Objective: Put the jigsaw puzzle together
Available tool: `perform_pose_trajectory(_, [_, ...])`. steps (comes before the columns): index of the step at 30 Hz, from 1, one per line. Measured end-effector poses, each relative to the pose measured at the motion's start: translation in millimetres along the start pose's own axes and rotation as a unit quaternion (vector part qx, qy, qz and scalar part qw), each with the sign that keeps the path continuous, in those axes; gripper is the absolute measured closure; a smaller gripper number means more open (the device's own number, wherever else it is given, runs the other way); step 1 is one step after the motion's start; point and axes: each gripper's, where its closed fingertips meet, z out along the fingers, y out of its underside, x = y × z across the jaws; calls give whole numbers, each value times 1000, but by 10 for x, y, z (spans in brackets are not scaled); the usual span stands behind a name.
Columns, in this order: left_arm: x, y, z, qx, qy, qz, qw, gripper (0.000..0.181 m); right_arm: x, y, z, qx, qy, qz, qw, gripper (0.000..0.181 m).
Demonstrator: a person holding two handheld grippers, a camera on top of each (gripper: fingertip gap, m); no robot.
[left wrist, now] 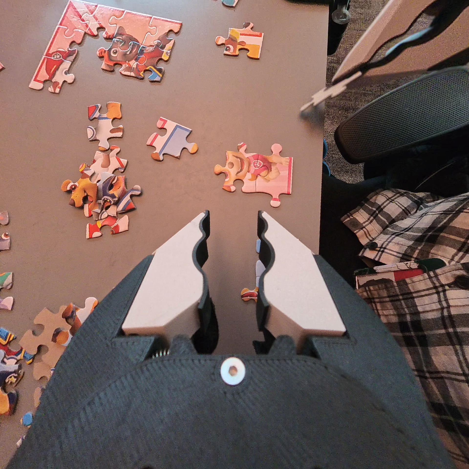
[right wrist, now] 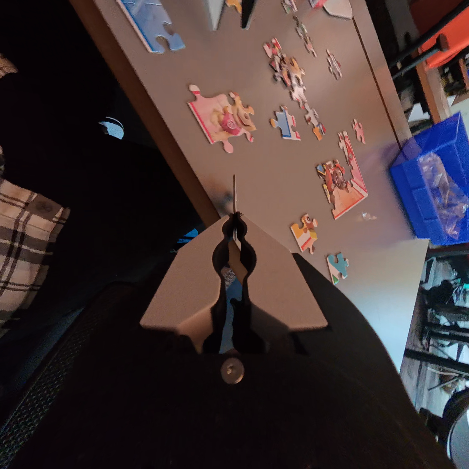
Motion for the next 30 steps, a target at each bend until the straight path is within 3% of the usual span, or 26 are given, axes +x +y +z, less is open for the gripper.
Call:
perform_pose_trajectory(2, [1, 7, 4, 1, 0, -1, 1000, 145, 64, 2, 13, 9, -12, 38, 999, 181])
perform_pose_trajectory(5, [0, 10, -6, 4, -2, -4, 1000, 145, 236, -73, 10, 64, -60, 188, 978, 181])
perform_pose_trajectory(9, [6, -5, -8, 9, -1, -4, 1000, 145, 446, -259, -59, 172, -174, 389, 888, 181])
perform_pose_trajectory(13, [10, -21, 4, 12, -1, -1, 1000, 145, 539, -370, -90, 213, -221, 439, 844, 181])
perform_pose_trajectory(23, [155, -282, 18, 63, 18, 29, 997, 149, 402, -694, -6, 212, -274, 412, 843, 181])
perform_pose_trajectory(30, [-36, -72, -142, 38, -24, 11, 999, 149, 454, -796, 212, 173, -269, 387, 865, 181])
